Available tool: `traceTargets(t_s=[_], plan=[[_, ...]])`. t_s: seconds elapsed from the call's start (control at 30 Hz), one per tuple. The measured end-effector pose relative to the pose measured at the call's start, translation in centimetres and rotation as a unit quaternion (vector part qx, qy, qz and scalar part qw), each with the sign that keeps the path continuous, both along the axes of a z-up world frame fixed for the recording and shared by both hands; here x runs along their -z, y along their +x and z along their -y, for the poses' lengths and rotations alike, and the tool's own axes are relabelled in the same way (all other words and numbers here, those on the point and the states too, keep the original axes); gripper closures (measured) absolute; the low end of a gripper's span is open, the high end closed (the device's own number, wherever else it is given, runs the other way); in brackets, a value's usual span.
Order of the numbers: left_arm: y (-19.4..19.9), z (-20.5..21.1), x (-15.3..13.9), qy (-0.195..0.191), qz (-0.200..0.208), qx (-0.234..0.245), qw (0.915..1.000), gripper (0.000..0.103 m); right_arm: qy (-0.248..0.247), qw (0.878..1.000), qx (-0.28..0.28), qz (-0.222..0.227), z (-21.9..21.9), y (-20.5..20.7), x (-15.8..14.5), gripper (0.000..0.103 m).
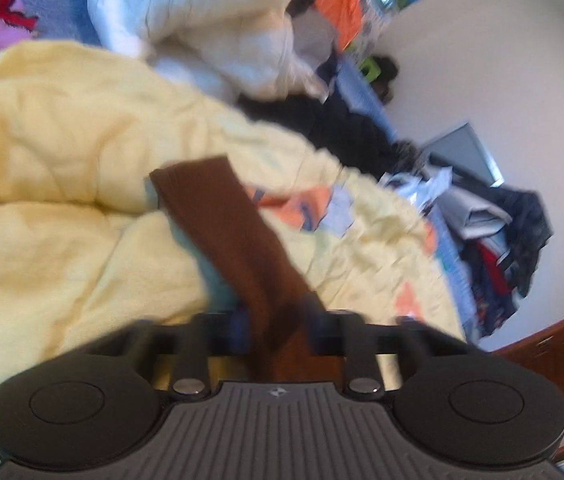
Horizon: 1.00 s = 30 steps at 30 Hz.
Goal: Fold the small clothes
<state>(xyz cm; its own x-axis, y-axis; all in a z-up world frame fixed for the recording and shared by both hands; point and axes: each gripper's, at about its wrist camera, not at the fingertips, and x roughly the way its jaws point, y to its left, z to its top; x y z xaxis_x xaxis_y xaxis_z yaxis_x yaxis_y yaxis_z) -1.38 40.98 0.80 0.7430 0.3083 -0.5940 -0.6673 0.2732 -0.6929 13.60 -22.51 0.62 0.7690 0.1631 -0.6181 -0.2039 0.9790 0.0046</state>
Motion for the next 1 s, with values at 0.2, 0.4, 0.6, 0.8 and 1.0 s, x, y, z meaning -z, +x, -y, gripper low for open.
traceTargets(t_s=[0.2, 0.4, 0.6, 0.8, 1.0], plan=[[2.1, 7.0, -5.7, 0.088, 0.059, 0.06, 0.9926, 0.096, 0.008, 1.0, 0.003, 0.001, 0.1, 0.0, 0.0, 0.0], [9.2, 26.2, -9.7, 0.115, 0.131, 0.338, 0.9248, 0.095, 0.058, 0.998, 0.011, 0.005, 1.5, -0.2, -0.2, 0.0], [11.0, 40.3, -3.6, 0.062, 0.012, 0.543, 0.8375, 0.092, 0.156, 0.987, 0.03, 0.015, 4.5, -0.6, -0.2, 0.0], [4.3, 39.3, -0.7, 0.208, 0.034, 0.518, 0.8293, 0.046, 0.161, 0.986, 0.028, 0.014, 4.5, -0.4, -0.2, 0.0], [3.0, 40.1, -0.6, 0.274, 0.032, 0.5, 0.821, 0.017, 0.202, 0.978, 0.04, -0.046, 4.6, -0.2, -2.3, 0.0]])
